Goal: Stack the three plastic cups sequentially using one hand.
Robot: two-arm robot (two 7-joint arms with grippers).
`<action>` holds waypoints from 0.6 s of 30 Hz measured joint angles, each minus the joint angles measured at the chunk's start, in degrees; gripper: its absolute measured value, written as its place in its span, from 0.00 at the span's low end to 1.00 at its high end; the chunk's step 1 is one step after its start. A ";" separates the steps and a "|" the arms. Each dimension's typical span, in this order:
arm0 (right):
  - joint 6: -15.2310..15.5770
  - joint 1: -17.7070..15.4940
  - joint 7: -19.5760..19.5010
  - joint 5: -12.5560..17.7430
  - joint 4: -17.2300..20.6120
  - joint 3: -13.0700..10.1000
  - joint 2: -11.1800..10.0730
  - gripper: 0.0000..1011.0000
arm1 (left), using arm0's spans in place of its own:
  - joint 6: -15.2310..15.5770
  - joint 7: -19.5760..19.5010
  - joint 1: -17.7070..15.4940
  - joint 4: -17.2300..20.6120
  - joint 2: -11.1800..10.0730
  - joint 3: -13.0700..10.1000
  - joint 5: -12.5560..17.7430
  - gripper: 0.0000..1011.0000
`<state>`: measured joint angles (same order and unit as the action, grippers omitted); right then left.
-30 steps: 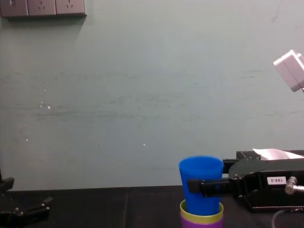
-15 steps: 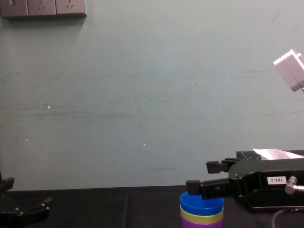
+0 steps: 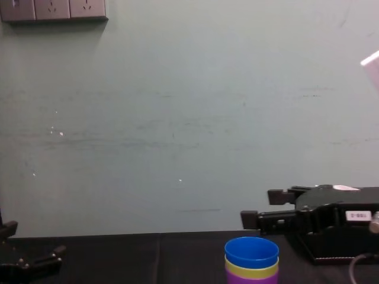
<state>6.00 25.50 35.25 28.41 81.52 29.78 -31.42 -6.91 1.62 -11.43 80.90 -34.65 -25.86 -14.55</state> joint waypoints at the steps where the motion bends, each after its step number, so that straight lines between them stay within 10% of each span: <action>1: -0.03 -0.47 -0.22 0.21 0.43 -0.34 -0.24 0.99 | 0.00 0.00 0.00 0.00 0.00 0.00 0.00 1.00; 18: -4.86 -12.17 -6.65 1.68 4.45 -9.07 -5.06 0.99 | 0.00 0.00 0.00 0.00 0.00 0.00 0.00 1.00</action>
<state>1.14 13.33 28.60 30.09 85.97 20.71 -36.48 -6.91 1.62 -11.43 80.90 -34.64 -25.86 -14.55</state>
